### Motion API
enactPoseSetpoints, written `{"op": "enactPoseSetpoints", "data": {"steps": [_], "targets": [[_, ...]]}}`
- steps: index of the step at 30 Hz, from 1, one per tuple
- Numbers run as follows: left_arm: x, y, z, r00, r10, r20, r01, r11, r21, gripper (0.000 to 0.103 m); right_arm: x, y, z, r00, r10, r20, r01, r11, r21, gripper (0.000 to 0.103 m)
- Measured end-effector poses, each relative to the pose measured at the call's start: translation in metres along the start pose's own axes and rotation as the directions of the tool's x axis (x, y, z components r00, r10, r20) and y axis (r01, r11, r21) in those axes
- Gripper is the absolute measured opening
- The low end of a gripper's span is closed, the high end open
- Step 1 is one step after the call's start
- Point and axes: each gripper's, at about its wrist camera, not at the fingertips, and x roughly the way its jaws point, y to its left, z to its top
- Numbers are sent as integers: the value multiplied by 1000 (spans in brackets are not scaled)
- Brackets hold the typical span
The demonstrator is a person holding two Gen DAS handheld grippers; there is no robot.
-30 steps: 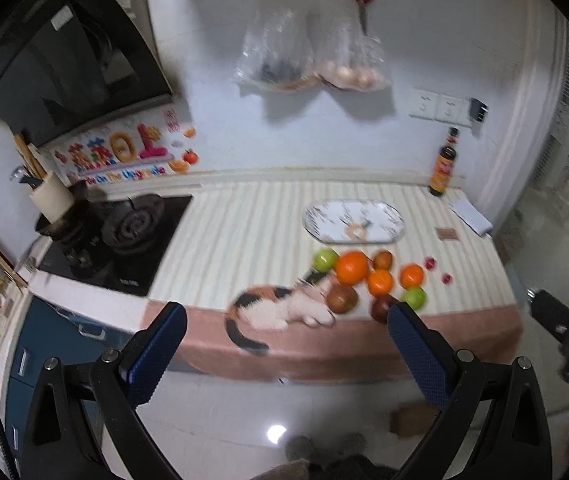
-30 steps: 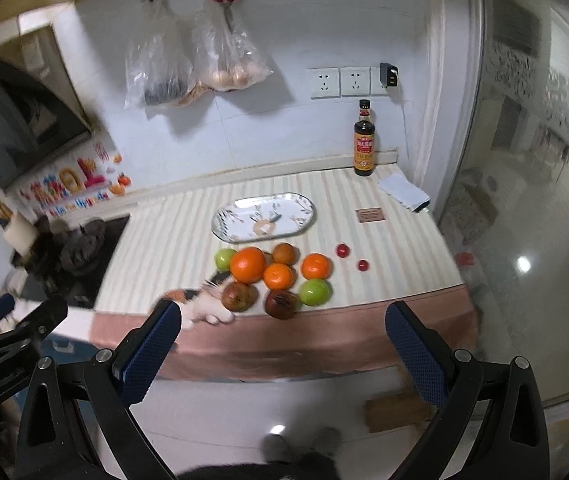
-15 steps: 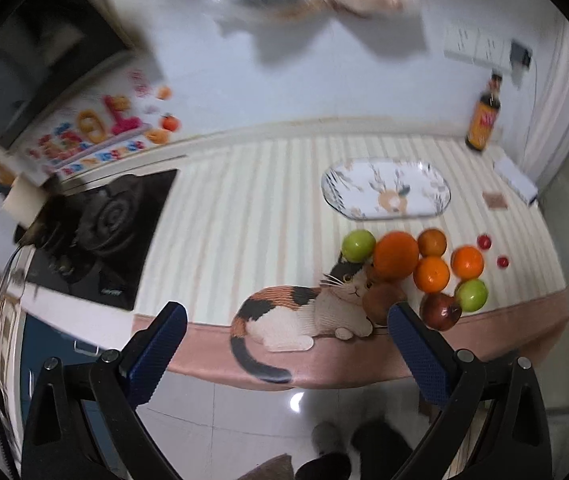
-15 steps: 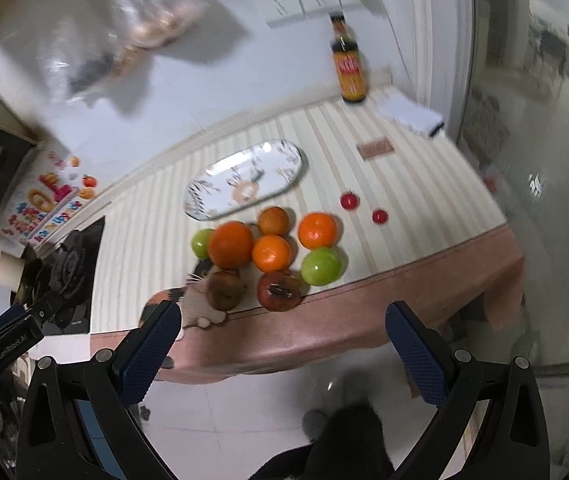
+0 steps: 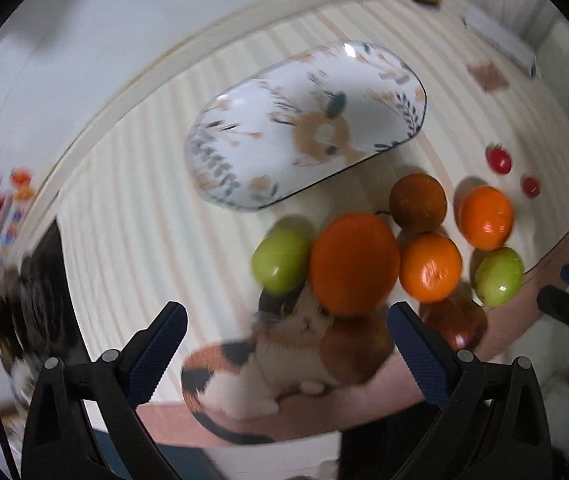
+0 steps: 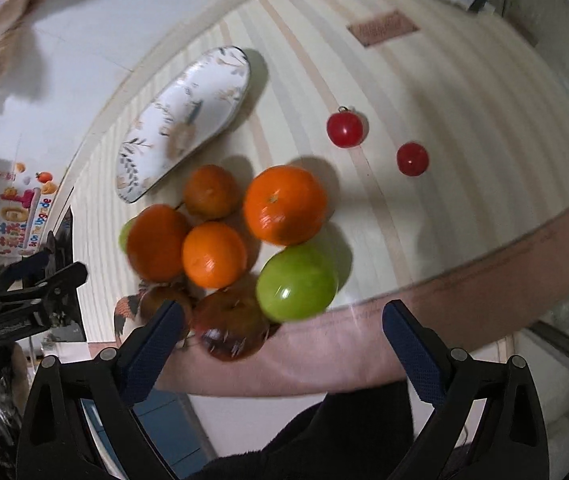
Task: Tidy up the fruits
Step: 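Move both tools down toward the fruit cluster beside the plate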
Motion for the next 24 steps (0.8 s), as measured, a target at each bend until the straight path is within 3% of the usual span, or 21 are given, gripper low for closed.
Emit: {"op": "enactPoseSetpoints", "data": {"steps": [5,13,15,17,20,24], "targets": [[39,-23,30,995,-8,-101,20,993,116,91,33,-16,16,996,38,-76,-36,999,28,101],[71,-50,42,986,0,-166,40,971,236,87,65,-10,17,984,61,-167,-57,998,28,95],[74,-50,43,989,-11,-148,45,972,230,84,69,-7,16,982,67,-175,-62,998,33,91],[75,-47,43,985,-65,-157,97,975,202,71,72,-8,16,982,75,-175,-69,997,42,87],[74,-47,40,988,-61,-142,91,974,210,71,77,-7,15,980,80,-181,-71,996,56,80],[74,-46,35,990,-72,-123,99,968,229,72,87,0,14,978,69,-199,-60,997,48,79]]}}
